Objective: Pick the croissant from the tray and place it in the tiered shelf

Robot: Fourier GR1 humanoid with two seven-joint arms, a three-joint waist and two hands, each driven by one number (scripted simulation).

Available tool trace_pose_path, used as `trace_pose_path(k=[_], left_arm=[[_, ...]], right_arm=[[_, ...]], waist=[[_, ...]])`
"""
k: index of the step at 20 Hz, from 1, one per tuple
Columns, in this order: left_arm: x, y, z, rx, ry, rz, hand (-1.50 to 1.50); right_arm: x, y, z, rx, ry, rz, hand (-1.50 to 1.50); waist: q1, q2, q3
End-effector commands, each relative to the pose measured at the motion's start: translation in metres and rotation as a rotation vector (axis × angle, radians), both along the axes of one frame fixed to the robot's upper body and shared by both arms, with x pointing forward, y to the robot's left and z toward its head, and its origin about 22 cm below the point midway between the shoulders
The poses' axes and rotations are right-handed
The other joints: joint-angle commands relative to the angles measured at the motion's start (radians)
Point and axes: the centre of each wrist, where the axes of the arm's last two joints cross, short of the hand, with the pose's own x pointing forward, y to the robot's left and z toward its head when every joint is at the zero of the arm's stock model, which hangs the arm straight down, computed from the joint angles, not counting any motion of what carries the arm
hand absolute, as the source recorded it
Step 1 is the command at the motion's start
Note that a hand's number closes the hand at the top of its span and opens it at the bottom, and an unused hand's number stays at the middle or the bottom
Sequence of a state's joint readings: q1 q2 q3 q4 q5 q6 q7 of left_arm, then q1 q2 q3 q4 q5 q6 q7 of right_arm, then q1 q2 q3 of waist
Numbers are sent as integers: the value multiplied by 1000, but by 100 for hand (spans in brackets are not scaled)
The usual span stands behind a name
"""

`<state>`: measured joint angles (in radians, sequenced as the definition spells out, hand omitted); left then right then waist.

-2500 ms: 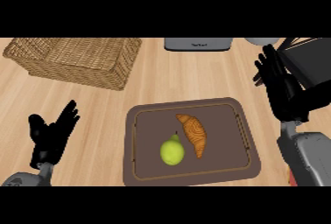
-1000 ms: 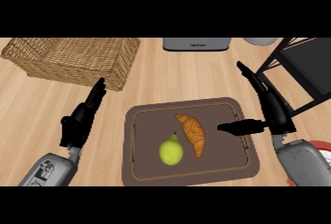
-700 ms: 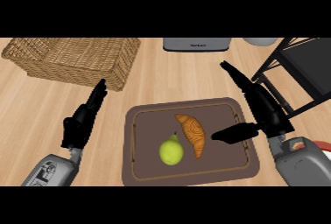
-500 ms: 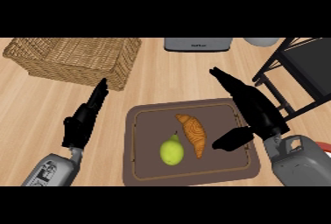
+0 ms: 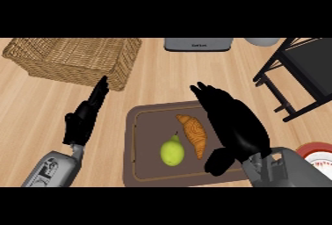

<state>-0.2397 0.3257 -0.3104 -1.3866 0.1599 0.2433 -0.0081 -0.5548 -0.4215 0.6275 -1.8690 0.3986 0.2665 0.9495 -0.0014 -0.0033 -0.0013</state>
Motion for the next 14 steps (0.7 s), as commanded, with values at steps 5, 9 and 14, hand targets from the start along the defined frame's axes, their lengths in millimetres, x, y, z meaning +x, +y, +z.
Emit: trace_pose_path(k=[5, 9, 14], left_arm=[[0, 4, -13, 15, -10, 15, 0], [5, 6, -10, 1, 2, 6, 0], [2, 13, -3, 15, -10, -10, 0]], right_arm=[[-25, 25, 3, -18, -20, -39, -150], [-13, 50, 14, -40, -35, -31, -150], [-35, 38, -11, -40, -47, -60, -150]], waist=[[-2, 2, 1], [2, 3, 1], [-1, 2, 1]])
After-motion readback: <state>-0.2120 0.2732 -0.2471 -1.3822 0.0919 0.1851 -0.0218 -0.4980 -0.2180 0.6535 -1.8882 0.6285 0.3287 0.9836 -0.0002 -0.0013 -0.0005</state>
